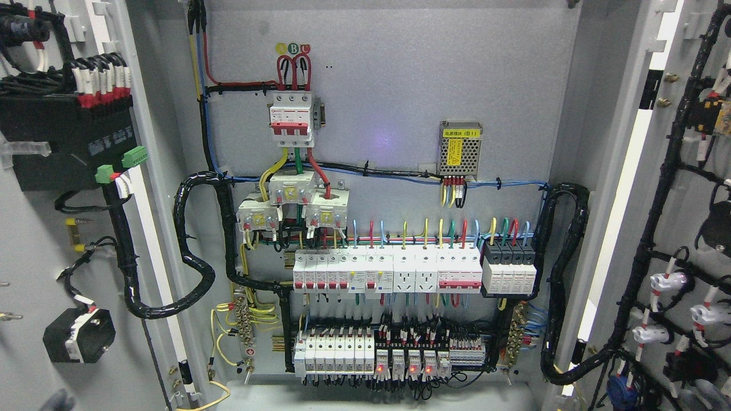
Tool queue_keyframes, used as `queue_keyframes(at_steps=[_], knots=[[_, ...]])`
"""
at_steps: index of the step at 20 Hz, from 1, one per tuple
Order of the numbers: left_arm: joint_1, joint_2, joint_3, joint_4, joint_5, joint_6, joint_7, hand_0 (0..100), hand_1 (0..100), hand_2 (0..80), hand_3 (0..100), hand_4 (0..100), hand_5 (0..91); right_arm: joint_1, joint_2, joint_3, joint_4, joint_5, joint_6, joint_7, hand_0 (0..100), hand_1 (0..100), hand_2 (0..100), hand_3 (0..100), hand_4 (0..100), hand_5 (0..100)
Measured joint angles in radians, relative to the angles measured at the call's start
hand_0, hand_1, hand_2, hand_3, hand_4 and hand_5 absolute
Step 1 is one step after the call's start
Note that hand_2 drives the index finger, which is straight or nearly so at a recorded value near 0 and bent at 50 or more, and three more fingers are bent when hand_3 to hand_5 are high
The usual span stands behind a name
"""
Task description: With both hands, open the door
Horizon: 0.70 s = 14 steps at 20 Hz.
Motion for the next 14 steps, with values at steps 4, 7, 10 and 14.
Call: queue_keyframes(at_steps=[4, 7, 10, 14], knots=[[-0.04, 0.067, 0.085, 0.085, 0.056, 0.0, 0.0, 0, 0, 0.0, 0, 0, 0.0, 0.01, 0.005, -0.034, 0.021, -0.014, 0.0, -0.001, 0, 0, 0, 0, 0, 0], [-0.089, 0.124, 0.131, 0.169, 0.092, 0.0, 0.0, 0, 0, 0.0, 0, 0, 0.0, 0.024, 0.008, -0.058, 0.033, -0.025, 0.0, -0.001, 0, 0, 0, 0, 0, 0], [-0.145, 0.182, 0.167, 0.268, 0.12, 0.0, 0.0, 0, 0, 0.0, 0, 0, 0.0, 0.041, 0.011, -0.082, 0.042, -0.049, 0.0, -0.002, 0, 0, 0, 0, 0, 0], [-0.226, 0.253, 0.196, 0.407, 0.14, 0.0, 0.0, 0, 0, 0.0, 0, 0, 0.0, 0.062, 0.017, -0.111, 0.051, -0.078, -0.003, -0.004, 0, 0, 0, 0, 0, 0]])
